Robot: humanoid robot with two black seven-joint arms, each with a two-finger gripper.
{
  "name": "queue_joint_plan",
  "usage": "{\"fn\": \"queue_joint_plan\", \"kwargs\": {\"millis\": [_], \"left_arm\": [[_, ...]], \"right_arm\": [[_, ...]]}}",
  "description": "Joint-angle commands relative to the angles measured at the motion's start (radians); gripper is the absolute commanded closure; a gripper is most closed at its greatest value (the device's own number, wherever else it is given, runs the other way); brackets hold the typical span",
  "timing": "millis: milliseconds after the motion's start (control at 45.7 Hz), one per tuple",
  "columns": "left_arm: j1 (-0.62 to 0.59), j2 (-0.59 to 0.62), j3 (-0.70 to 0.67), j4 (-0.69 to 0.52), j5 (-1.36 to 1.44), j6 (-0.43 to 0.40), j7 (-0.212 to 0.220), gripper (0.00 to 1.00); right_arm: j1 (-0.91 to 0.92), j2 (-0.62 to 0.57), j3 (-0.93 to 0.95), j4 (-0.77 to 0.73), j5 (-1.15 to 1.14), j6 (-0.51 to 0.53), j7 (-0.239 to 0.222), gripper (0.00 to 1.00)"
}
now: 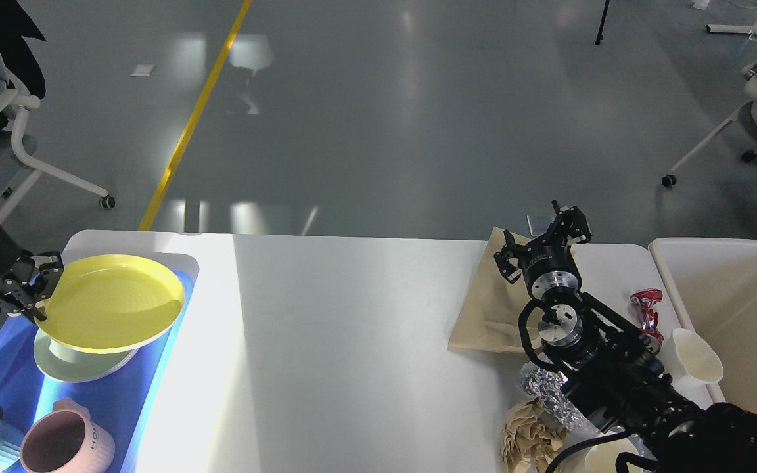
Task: Tidy desktop
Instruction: 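Lift the yellow plate and stack it onto the pale green plate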
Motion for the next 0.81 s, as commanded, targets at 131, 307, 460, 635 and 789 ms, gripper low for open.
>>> {"fn": "queue_joint_plan", "kwargs": {"millis": [131,307,460,635,789], "left_arm": [[0.154,-0.030,-0.099,0.046,0.048,0.255,-0.032,1.00],[0.161,-0.038,-0.121,0.044,0.050,0.266,-0.032,1.00],[0.178,-0.038,-0.119,0.043,0.051,0.273,-0.032,1.00],[0.190,-0.038,-0.115,0.031,0.052,0.315,-0.032,1.00],[0.227,-0.034,-0.115,-0.001,0.076,0.408,-0.030,1.00]], "right_arm": [[0.000,0.000,0.000,0.000,-0.001,-0.001,0.000,0.00],[0.000,0.000,0.000,0.000,-0.001,0.001,0.000,0.00],[0.000,0.000,0.000,0.000,-0.001,0.001,0.000,0.00],[0.000,0.000,0.000,0.000,-0.001,0.001,0.000,0.00],[0.000,0.000,0.000,0.000,-0.001,0.001,0.000,0.00]]}}
